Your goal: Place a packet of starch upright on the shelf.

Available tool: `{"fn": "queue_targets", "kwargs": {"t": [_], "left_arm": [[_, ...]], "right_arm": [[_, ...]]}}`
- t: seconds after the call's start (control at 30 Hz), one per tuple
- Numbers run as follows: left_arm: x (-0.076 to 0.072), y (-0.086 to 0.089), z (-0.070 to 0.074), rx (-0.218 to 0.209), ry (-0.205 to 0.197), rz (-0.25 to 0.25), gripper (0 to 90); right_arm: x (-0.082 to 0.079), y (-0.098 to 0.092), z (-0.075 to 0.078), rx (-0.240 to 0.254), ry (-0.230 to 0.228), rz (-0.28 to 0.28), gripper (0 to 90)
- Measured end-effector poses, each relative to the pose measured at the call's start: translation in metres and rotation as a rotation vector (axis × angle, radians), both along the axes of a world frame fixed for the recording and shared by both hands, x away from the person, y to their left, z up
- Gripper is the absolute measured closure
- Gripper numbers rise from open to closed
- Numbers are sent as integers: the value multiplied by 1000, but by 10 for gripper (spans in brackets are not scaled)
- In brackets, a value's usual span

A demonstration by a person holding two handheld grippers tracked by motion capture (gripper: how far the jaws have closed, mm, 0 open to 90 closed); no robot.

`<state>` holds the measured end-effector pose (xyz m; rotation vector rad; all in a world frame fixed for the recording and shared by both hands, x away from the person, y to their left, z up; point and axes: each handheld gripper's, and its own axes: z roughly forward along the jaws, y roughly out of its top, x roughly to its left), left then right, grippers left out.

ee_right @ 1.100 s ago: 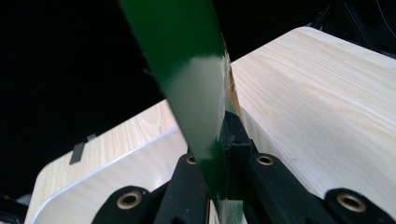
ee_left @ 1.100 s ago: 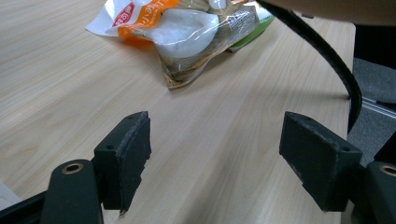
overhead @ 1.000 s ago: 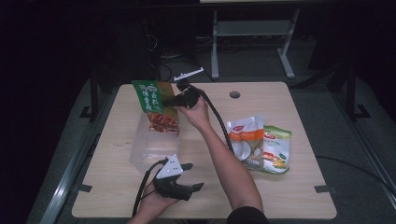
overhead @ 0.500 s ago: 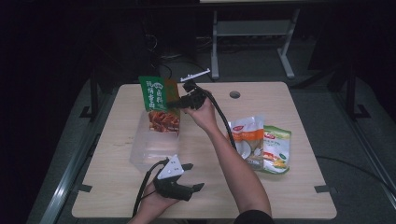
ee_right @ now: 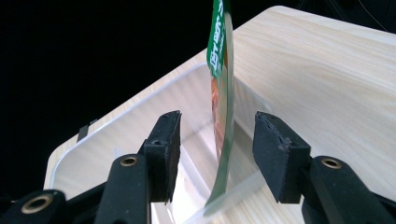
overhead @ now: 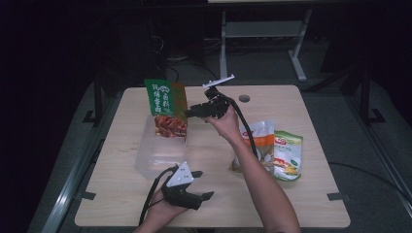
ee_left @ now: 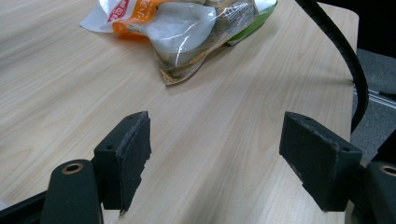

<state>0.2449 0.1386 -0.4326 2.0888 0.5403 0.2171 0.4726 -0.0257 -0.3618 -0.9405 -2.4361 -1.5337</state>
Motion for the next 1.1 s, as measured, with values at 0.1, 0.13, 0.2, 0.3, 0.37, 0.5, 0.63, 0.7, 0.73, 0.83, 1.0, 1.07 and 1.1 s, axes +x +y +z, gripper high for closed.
{"fn": "queue_targets", "kwargs": {"t": [0.1, 0.13, 0.2, 0.3, 0.37, 0.5, 0.63, 0.7, 0.73, 0.83, 1.0, 1.07, 1.1], "left_arm": [[1, 0, 0, 4, -1, 2, 246], [0, 0, 1, 0, 2, 5, 246], [0, 0, 1, -4, 2, 5, 246], [0, -1, 2, -1, -3, -5, 246], [-1, -2, 2, 2, -4, -8, 246], [-2, -4, 1, 4, -2, -15, 246], [-3, -6, 1, 4, 2, -17, 245], [-3, -6, 1, 14, 2, -21, 246], [-2, -6, 1, 13, 2, -21, 246], [-2, -6, 0, 13, 7, -21, 244], [-2, -5, 0, 3, 9, -14, 244], [-2, -5, 0, 2, 9, -14, 244], [-2, -5, 0, 2, 8, -14, 244]], "right_arm": [[-6, -10, 0, -1, -1, -7, 504], [-8, -13, 0, -3, -1, -9, 502], [-12, -20, -1, -9, 4, -17, 501], [-19, -31, -1, -20, 3, -27, 499], [-23, -39, 0, -28, -1, -32, 498], [-32, -56, 0, -38, 6, -53, 490], [-40, -70, 0, -47, 3, -68, 488], [-43, -77, -1, -58, 8, -74, 484], [-44, -81, -2, -62, 10, -76, 483], [-49, -92, -4, -66, 16, -93, 483], [-53, -107, -5, -82, 25, -117, 478], [-55, -111, -4, -88, 29, -128, 474], [-56, -113, -4, -90, 25, -127, 474]]}}
